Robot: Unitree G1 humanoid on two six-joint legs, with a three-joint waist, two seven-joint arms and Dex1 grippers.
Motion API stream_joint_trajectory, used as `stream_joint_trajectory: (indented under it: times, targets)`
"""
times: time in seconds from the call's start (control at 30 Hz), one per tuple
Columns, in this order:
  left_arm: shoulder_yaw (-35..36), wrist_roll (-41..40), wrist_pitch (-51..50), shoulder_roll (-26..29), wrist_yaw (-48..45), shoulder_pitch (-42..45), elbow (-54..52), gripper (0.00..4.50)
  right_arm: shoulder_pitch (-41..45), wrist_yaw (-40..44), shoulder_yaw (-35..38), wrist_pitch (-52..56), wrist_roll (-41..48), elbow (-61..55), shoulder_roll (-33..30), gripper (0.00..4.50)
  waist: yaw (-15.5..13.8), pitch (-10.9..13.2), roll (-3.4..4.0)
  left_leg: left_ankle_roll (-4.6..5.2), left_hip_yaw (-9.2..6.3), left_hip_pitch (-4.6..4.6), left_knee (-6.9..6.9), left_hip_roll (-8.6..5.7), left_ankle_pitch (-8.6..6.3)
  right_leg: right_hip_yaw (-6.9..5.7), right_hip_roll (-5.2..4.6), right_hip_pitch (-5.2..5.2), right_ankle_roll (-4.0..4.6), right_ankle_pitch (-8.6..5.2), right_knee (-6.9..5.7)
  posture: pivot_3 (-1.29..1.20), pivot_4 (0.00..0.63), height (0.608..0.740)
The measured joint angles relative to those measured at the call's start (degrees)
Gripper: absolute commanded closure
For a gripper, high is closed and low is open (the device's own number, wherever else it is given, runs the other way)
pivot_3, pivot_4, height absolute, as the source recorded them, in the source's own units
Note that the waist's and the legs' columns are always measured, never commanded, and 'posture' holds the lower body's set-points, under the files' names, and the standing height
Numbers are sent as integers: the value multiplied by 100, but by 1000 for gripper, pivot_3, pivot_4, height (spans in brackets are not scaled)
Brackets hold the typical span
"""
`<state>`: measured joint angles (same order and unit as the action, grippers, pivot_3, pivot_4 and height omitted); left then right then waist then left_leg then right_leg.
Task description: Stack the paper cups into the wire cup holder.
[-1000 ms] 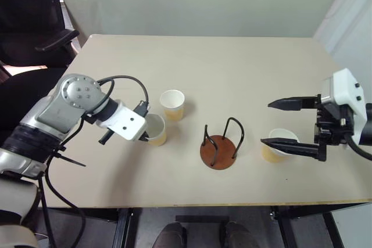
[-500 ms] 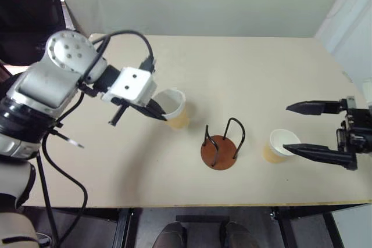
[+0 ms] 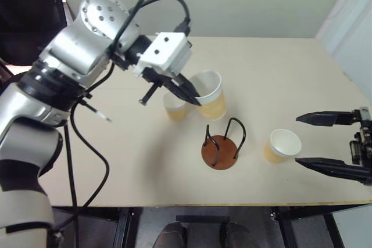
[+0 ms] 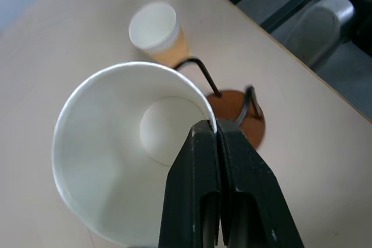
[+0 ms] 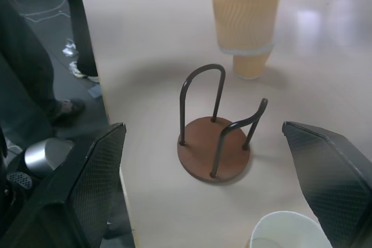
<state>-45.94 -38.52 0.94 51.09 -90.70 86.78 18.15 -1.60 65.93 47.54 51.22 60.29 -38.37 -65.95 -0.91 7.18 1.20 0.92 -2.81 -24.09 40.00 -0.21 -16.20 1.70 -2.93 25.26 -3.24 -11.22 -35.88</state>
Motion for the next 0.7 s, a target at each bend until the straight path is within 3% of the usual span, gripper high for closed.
stream_joint_trajectory:
  times: [0.23,0.43,0.53,0.7]
  targets:
    - [-617,-192,309,-395,0,-89,-17,4481,-143,-205,191,197,147,-73,10,0,-10,1,-1,1,4,0,3,-1,0,0,0,-3,-16,3,0,0,150,740]
    - [-981,596,1312,-870,0,-409,376,4481,-210,-327,378,309,243,-171,-3,0,-24,1,-1,2,5,4,10,-1,1,0,0,-11,-21,5,-2,0,150,740]
    - [-703,1140,1628,-1454,1,-617,800,3914,-282,-403,402,332,195,-234,-15,0,-62,1,-2,7,5,4,15,-2,1,-1,-1,-18,-25,7,-1,0,150,740]
    - [108,1555,1596,-2080,-1,-734,987,2196,-424,-459,410,460,117,-250,-71,0,-71,2,-4,11,14,3,15,-4,-1,0,-1,-19,-35,5,1,0,150,740]
